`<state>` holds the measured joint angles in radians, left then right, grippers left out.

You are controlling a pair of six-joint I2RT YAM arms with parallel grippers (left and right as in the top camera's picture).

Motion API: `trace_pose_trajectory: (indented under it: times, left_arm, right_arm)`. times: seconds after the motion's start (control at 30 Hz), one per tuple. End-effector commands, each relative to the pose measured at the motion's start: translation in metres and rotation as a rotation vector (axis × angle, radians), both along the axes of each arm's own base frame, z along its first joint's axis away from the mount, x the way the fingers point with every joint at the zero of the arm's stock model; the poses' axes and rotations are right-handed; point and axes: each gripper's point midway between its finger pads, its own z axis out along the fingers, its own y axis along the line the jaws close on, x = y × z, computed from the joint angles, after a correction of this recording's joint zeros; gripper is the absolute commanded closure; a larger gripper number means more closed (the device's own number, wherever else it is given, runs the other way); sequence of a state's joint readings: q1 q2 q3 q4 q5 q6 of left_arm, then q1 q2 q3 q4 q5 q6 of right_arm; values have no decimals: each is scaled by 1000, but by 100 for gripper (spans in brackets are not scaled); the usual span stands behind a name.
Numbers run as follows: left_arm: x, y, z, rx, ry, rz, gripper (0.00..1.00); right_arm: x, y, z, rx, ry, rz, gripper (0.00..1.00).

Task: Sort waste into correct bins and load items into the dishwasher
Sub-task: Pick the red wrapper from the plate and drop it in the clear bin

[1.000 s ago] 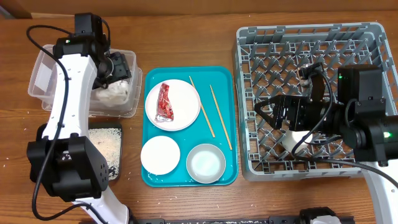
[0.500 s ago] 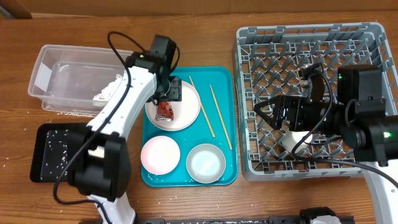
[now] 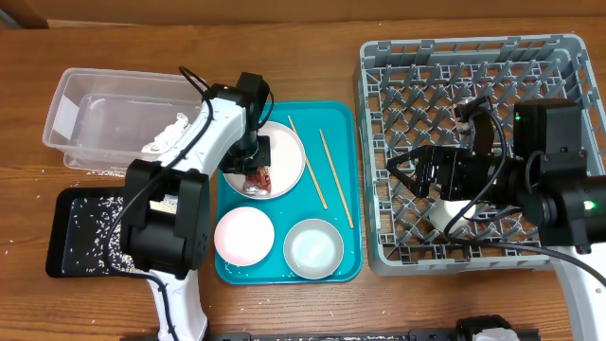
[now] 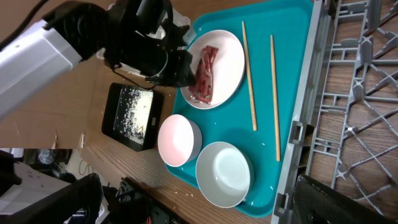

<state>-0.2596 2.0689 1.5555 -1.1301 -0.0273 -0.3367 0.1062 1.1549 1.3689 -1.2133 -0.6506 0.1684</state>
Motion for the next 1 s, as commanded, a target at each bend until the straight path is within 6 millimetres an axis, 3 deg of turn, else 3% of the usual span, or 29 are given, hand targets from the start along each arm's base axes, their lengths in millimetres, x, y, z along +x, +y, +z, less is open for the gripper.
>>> trace_pose_trajectory:
  times: [0.0,0.03,0.07,0.13,0.17,0.2,0.27,0.37,0.4,0.47,0.5,0.63,0.73,0.77,0.87,0.9,0.93,0.97]
  left_arm:
    - [30,0,61,-52,-143,2,96]
    - [35,3,76,-58,-173,11,96]
    - [44,12,105,-66,-239,30,96]
    - [53,28,132,-56,-314,64,96]
    - [57,40,143,-36,-354,85,96]
    - [63,65,155,15,-408,134,96]
    - [66,85,155,45,-419,177,96]
    - [72,119,138,72,-402,251,96]
    - [73,128,135,76,-396,271,87]
    - [75,136,131,69,-393,289,34]
    - [73,136,131,38,-381,288,29]
    - [60,120,158,-18,-373,236,34]
    - [38,96,191,-27,-397,154,34]
    - [22,76,216,-41,-438,97,33]
    - [-2,51,251,-68,-520,24,31]
    - [-9,44,262,-78,-547,4,21]
    - [-17,38,274,-86,-580,-16,3]
    - [-25,35,284,-86,-609,-31,0]
  right_arm:
    - [-1,3,9,10,-27,12,0]
    - [-1,3,9,10,-27,12,0]
    - [-1,3,9,10,-27,12,0]
    - [-1,3,9,10,-27,12,0]
    - [-1,3,9,10,-27,12,0]
    - [-1,3,9,10,-27,12,0]
    - [-1,3,9,10,-27,12,0]
    - [0,3,9,9,-28,11,0]
    - [0,1,8,0,-29,6,0]
    - [5,-6,4,-46,-36,-28,0]
    - [12,-18,-2,-111,-48,-79,0]
    - [21,-35,-9,-205,-61,-151,0]
    - [22,-35,-11,-206,-53,-150,0]
    - [25,-36,-14,-213,-44,-153,0]
    - [31,-35,-16,-213,-43,-153,0]
    - [31,-35,-18,-214,-38,-152,0]
    - [32,-35,-19,-215,-33,-152,0]
    - [33,-35,-21,-216,-27,-151,0]
